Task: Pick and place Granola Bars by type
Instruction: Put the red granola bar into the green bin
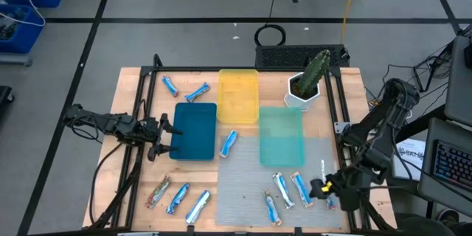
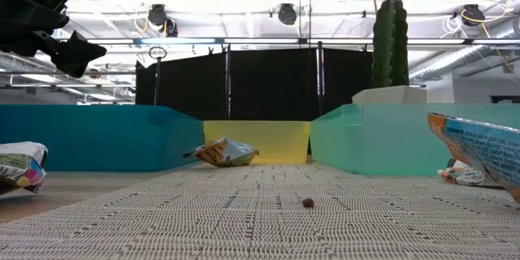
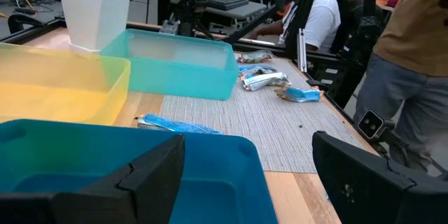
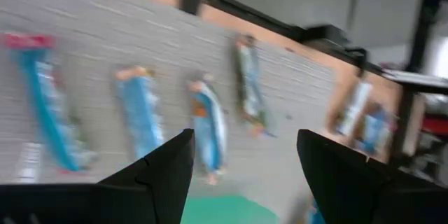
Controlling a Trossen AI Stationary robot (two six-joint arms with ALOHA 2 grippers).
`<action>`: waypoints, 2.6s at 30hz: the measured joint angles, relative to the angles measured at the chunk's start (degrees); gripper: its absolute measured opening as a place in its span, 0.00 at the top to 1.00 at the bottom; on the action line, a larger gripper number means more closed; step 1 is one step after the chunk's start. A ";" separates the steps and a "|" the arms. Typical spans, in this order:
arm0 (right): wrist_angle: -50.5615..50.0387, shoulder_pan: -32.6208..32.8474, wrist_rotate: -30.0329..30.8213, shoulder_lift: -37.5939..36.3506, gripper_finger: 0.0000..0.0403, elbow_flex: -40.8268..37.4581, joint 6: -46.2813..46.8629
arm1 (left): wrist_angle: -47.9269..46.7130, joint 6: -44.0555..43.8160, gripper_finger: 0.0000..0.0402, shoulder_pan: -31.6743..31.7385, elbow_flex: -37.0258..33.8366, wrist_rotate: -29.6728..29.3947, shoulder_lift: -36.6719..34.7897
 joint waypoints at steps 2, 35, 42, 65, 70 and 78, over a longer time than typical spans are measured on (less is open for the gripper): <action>-1.68 1.07 -1.59 0.00 0.40 0.00 0.81 | 0.00 0.00 0.23 -0.01 0.00 0.00 0.00; 4.89 6.43 -12.16 5.74 0.40 -15.24 1.07 | -0.01 -0.02 0.23 0.00 0.00 0.00 -0.02; 6.96 6.40 -12.37 7.90 0.40 -17.44 0.41 | 0.04 -0.07 0.23 -0.01 -0.01 0.00 -0.01; 11.03 5.06 -12.43 10.82 0.40 -20.48 -5.18 | 0.02 -0.07 0.23 -0.01 0.00 0.00 0.00; 11.72 5.06 -12.52 10.80 0.40 -20.48 -5.25 | 0.02 -0.02 0.23 -0.02 -0.02 0.00 0.00; 11.90 5.06 -13.75 10.84 0.40 -20.48 -4.94 | 0.00 -0.02 0.23 -0.01 0.00 0.00 0.00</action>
